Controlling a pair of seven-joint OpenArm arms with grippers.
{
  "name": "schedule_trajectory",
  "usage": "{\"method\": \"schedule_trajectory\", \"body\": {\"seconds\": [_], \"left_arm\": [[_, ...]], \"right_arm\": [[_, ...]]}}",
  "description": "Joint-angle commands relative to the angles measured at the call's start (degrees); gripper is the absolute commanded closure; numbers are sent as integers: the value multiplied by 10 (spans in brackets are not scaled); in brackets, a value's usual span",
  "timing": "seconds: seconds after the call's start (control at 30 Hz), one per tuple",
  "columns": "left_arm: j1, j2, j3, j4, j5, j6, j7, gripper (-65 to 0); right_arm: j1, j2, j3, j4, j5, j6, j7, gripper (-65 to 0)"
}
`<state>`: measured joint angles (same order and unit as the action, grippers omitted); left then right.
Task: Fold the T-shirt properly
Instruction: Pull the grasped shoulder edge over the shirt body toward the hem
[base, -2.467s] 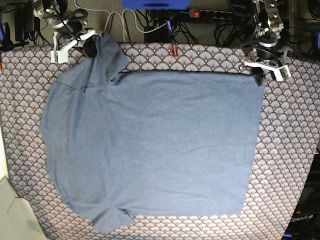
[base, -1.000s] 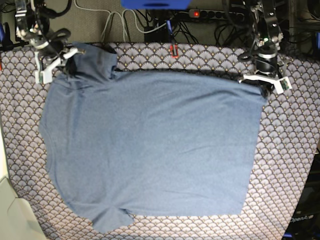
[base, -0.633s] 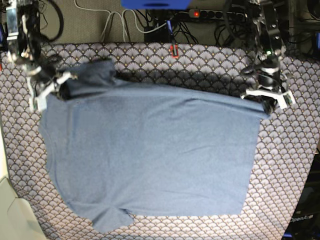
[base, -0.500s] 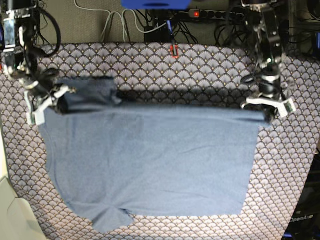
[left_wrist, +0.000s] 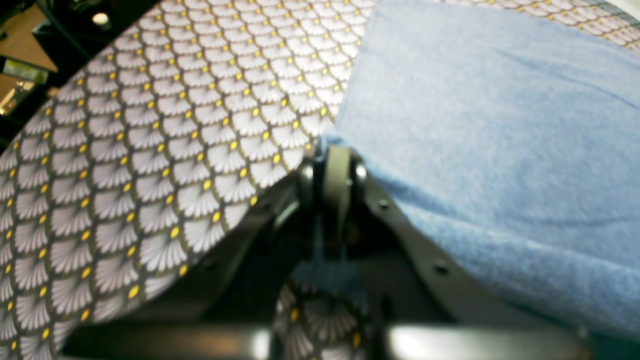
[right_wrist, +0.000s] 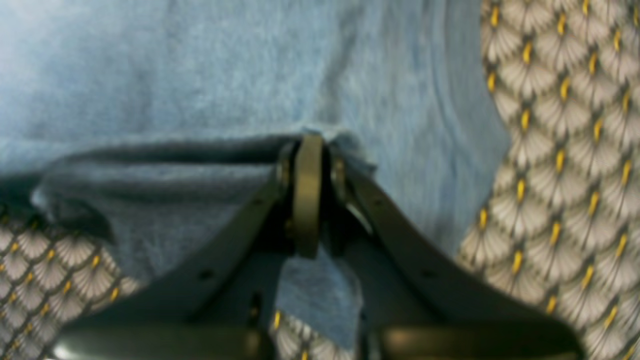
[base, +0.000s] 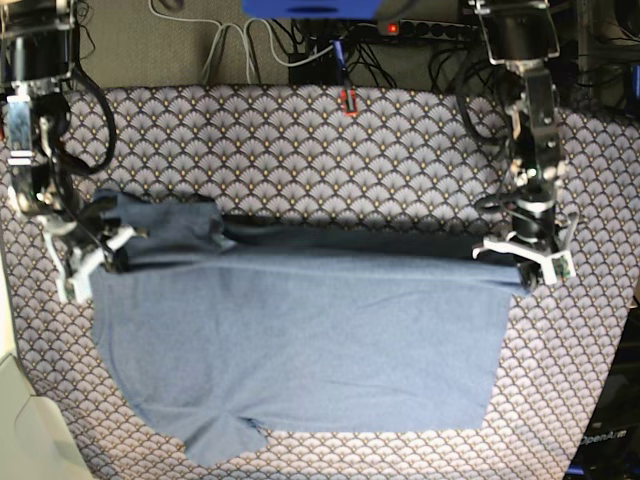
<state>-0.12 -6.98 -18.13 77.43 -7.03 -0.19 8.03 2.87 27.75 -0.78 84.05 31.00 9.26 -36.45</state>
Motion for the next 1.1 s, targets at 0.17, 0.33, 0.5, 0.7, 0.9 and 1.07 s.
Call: {"method": "schedule_trajectory", "body": {"seconds": [0.17, 0.33, 0.5, 0.7, 0.9, 1.07], "left_arm": [[-63, -6, -1, -51, 11, 0, -19, -5], [-114, -7, -1, -110, 11, 0, -20, -5], [-142, -15, 0, -141, 11, 0, -21, -5], [-171, -16, 0, -179, 11, 0, -21, -5], [-183, -16, 1, -186, 11, 0, -22, -5], [-192, -37, 57, -198, 11, 1, -22, -5]], "right_arm": [[77, -16, -25, -39, -76, 1, 14, 0], [138, -27, -74, -95, -143, 2, 23, 0], [183, -29, -118, -158, -185, 2, 72, 0], [223, -51, -152, -233, -252, 2, 114, 0], [244, -73, -168, -258, -322, 2, 148, 0], [270, -85, -168, -292, -344, 2, 149, 0]]}}
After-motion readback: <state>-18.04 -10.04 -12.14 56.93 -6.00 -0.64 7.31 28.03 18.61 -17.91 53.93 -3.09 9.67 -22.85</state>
